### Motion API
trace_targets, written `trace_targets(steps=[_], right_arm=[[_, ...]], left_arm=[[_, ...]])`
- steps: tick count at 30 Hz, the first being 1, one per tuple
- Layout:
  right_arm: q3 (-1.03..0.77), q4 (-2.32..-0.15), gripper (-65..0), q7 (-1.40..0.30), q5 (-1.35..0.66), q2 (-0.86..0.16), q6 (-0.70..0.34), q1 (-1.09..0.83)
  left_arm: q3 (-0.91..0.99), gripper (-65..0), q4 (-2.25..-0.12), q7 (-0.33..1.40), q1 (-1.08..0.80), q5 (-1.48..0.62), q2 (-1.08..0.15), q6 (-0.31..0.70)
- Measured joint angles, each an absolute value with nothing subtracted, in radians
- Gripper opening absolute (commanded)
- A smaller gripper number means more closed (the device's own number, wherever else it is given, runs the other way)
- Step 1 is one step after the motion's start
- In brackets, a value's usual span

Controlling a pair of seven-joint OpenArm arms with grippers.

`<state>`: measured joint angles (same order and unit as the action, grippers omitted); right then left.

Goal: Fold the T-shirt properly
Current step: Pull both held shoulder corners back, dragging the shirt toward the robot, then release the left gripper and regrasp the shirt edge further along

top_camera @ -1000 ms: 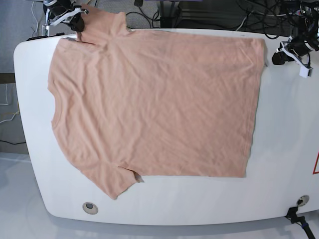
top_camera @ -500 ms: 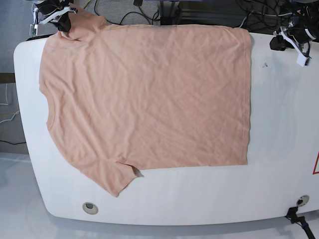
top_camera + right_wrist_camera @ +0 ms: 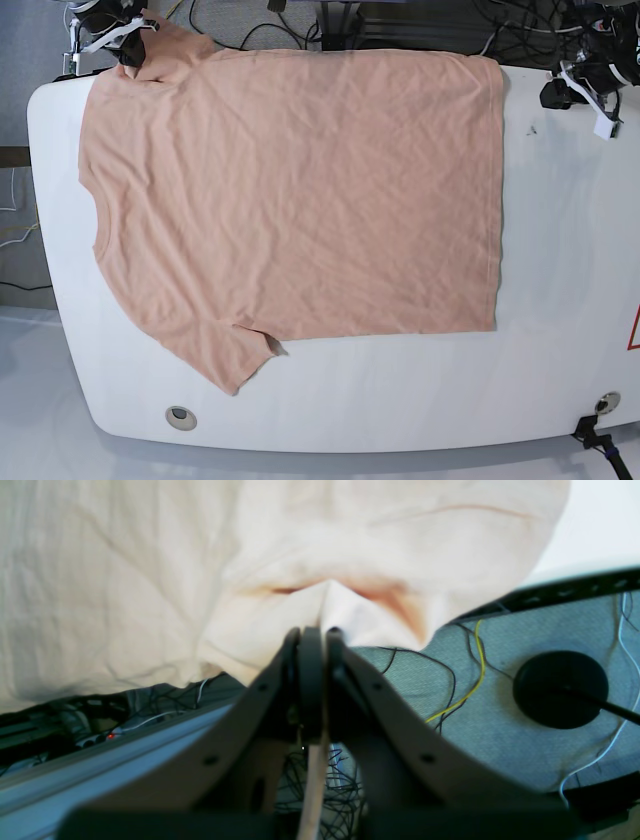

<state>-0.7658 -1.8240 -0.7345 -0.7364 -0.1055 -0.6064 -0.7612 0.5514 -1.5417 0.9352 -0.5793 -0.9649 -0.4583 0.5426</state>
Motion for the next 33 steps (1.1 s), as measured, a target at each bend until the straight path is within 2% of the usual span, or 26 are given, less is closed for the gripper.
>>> trace_targets(steps=[4, 9, 13, 16, 18, 21, 22, 28, 33], right_arm=[[-0.766, -1.824, -64.2, -0.735, -0.737, -0.105, -0.607, -0.763], [-0.766, -1.824, -64.2, -0.735, -0.737, -0.105, -0.607, -0.763], [-0.766, -1.824, -64.2, -0.735, -0.738, -0.105, -0.607, -0.763], [-0.766, -1.824, -64.2, -0.735, -0.737, -0.105, -0.607, -0.763], [-0.766, -1.824, -64.2, -0.735, -0.737, -0.105, -0.607, -0.763], [-0.766, -1.824, -64.2, -0.735, -0.737, -0.105, -0.607, -0.763], [-0.766, -1.824, -64.2, -0.735, -0.737, -0.105, -0.606, -0.762], [-0.766, -1.824, -64.2, -0.735, -0.737, -0.106, -0.606, -0.760], [-0.766, -1.824, -64.2, -0.760, -0.736, -0.105, -0.606, -0.751]], left_arm=[[0.551, -55.5, -1.551, 0.937, -0.587, -0.960, -0.458, 0.542], [0.551, -54.5, -1.706, 0.942, -0.641, -0.964, -0.461, 0.546], [0.551, -41.5, -1.745, 0.943, -0.652, -0.965, -0.460, 0.546], [0.551, -35.6, -1.745, 0.943, -0.652, -0.966, -0.458, 0.547], [0.551, -34.7, -1.745, 0.963, -0.651, -0.965, -0.458, 0.568], [0.548, -34.8, -1.744, 0.999, -0.652, -0.960, -0.458, 0.683], [0.535, -34.8, -1.745, 0.995, -0.651, -0.961, -0.461, 0.691], [0.440, -34.8, -1.745, 0.995, -0.656, -0.866, -0.458, 0.691], [0.430, -34.8, -1.752, 0.997, -0.663, -0.755, -0.432, 0.693]])
